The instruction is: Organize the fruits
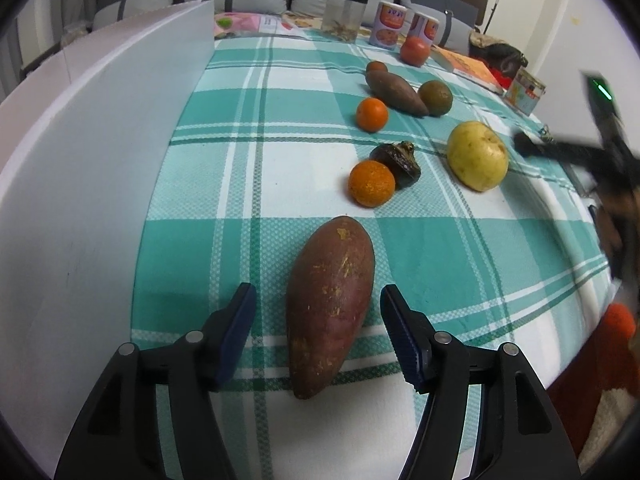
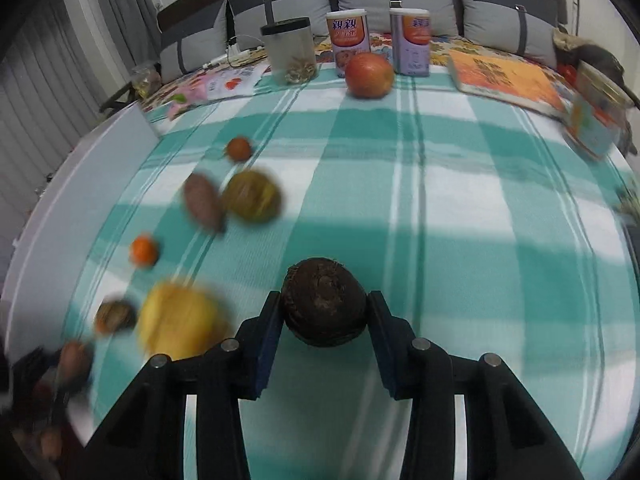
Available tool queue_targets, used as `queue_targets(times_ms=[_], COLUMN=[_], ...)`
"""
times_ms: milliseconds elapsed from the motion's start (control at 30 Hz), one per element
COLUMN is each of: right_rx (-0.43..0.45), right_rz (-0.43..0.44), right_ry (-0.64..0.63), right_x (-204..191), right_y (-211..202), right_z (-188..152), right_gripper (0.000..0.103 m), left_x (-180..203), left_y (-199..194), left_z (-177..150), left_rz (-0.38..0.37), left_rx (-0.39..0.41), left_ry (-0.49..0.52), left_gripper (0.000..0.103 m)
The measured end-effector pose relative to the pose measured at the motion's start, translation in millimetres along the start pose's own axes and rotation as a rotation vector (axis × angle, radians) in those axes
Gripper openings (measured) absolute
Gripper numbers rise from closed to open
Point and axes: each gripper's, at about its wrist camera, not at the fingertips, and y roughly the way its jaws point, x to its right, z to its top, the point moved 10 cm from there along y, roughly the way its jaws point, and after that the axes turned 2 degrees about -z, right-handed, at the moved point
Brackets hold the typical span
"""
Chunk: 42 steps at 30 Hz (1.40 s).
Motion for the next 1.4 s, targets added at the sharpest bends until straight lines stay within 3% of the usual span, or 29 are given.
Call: queue_targets(times_ms=[133,233,300,367,467,600,700,800,900,933,967,1067,1167,1267,1400], right_rx=[-0.046,-0.062,-0.054,-0.013,0.006,-0.005,-0.02,-0.062,-0.096,-0.101,-0.109,-0.128,-0.125,-0.088,0.001], right_rz=[0.061,0.037,0.035,0.044,0.064,0.045,0.038,0.039,0.034,0.026,0.006,-0.043,-0.027,0.027,0.139], right_ry=[0.01,-0.023,0.002,0.041,0.101,0.07,0.042,0.019,-0.014,-0.026,-0.046,-0.065,-0.036,-0.003,-0.04], right_x=[-28,-47,-51,-51,-50,-50,-51,-52,-55,-57,-58,-54,-53,-65,-124], right_y=[-33,-35,-32,-36,-42,-49,-48,-39,-29,-27,-25,-25,-34,-52,-87], right_z=[-72,-109,-121,-124,-127,-127,-122,-118,-116,-116,-117,-117,-115,-99,-46], right_gripper=[0.042,0.044,0.049,0.062,0.066,0.066,0.066,0.066,0.065,0.06,0.046,0.042,0.042,0.042,0.042], left_x=[3,6,6,5,2,0,7,16,15,13,12,8,12,20,9], left_y=[-3,-4,-5,-9,-15,-16,-9,0,9,9,9,6,-12,-49,-119], left_z=[-3,-6,-10,-13,-16,-10,-2,-2,-2,0,1,2,9,30,69], left_rz=[-0.018,-0.027,-0.028,-0.035,-0.054,-0.062,-0.027,0.024,0.074,0.084,0.081,0.074,0.021,-0.079,-0.131], left_rx=[-0.008,-0.02,-0.029,-0.034,-0.034,-0.029,-0.046,-0.081,-0.112,-0.106,-0.108,-0.098,-0.061,-0.001,0.116], left_ry=[-0.008,-0.006,-0.003,0.0,-0.009,-0.026,0.035,0.116,0.129,0.123,0.112,0.072,0.027,-0.041,-0.068], left_gripper=[0.066,0.067,0.067,0.067,0.068,0.069,0.069,0.065,0.048,0.041,0.041,0.04,0.04,0.04,0.04])
